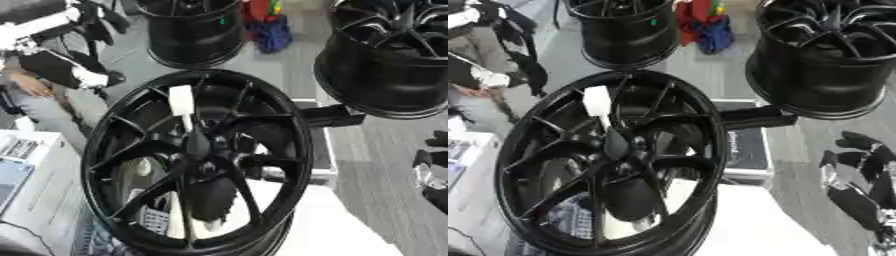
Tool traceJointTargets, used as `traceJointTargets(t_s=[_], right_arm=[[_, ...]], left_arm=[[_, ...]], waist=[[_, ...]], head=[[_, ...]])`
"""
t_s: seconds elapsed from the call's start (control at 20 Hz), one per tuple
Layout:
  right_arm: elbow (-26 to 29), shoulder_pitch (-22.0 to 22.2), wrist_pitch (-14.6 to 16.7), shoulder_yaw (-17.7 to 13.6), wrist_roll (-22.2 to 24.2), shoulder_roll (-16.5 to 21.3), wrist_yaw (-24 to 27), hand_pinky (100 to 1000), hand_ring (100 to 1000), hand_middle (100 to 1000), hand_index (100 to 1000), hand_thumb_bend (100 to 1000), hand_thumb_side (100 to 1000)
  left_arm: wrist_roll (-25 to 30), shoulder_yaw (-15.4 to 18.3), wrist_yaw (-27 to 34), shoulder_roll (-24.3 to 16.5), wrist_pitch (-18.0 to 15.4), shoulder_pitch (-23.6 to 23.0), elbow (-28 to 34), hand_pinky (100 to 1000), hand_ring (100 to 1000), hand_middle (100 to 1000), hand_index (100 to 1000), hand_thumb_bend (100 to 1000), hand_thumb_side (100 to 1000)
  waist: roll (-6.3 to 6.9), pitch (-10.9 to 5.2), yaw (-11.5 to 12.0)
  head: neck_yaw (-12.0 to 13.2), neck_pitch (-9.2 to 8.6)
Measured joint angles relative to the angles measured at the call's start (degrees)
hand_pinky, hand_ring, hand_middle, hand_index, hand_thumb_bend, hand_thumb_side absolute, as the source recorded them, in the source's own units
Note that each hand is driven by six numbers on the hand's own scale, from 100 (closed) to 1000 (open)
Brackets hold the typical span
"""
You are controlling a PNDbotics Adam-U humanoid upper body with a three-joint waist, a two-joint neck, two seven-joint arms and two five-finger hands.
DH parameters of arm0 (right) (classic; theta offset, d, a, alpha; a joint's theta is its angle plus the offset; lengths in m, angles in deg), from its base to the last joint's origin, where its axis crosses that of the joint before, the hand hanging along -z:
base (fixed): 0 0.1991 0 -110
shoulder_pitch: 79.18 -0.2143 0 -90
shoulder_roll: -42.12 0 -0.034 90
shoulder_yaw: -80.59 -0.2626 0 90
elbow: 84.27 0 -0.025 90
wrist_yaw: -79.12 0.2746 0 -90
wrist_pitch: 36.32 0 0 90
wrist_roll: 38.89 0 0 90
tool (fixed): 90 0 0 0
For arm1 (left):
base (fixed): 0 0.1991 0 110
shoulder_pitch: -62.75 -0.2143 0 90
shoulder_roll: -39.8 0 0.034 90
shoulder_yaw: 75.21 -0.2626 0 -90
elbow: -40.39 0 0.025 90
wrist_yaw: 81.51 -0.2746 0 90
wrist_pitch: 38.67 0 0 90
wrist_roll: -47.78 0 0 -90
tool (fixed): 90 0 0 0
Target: Pull the pin out of the wheel hub.
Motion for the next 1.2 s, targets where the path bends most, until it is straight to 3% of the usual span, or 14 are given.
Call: traceJointTargets(t_s=[0.2,0.55,0.85,1.2], right_arm=[[-0.2,0.0,0.0,0.0,0.1,0.2,0.0,725,603,660,769,166,100],[-0.4,0.5,0.0,0.0,0.2,0.2,0.0,725,603,660,768,163,100],[-0.6,0.5,0.1,0.0,0.4,0.2,0.0,725,603,660,768,162,100],[-0.6,0.5,0.1,0.3,0.4,0.2,0.0,725,603,660,768,160,100]], left_arm=[[7.0,-3.6,-3.4,1.9,-1.1,4.0,-3.8,751,702,770,878,460,308],[11.7,-7.6,-4.9,6.7,-2.2,8.1,-9.9,749,703,770,881,481,326],[12.1,-9.0,-8.0,9.6,-2.5,9.9,-13.9,764,725,795,885,488,328],[8.3,-9.6,-11.4,12.8,-2.8,11.1,-16.7,759,718,792,880,482,331]], waist=[[-0.01,-0.20,-0.3],[-0.03,-0.34,-0.4],[-0.06,-0.47,-0.3],[-0.23,-0.47,-0.6]], head=[[0.0,0.00],[0.0,0.01],[-0.1,0.01],[0.0,0.01]])
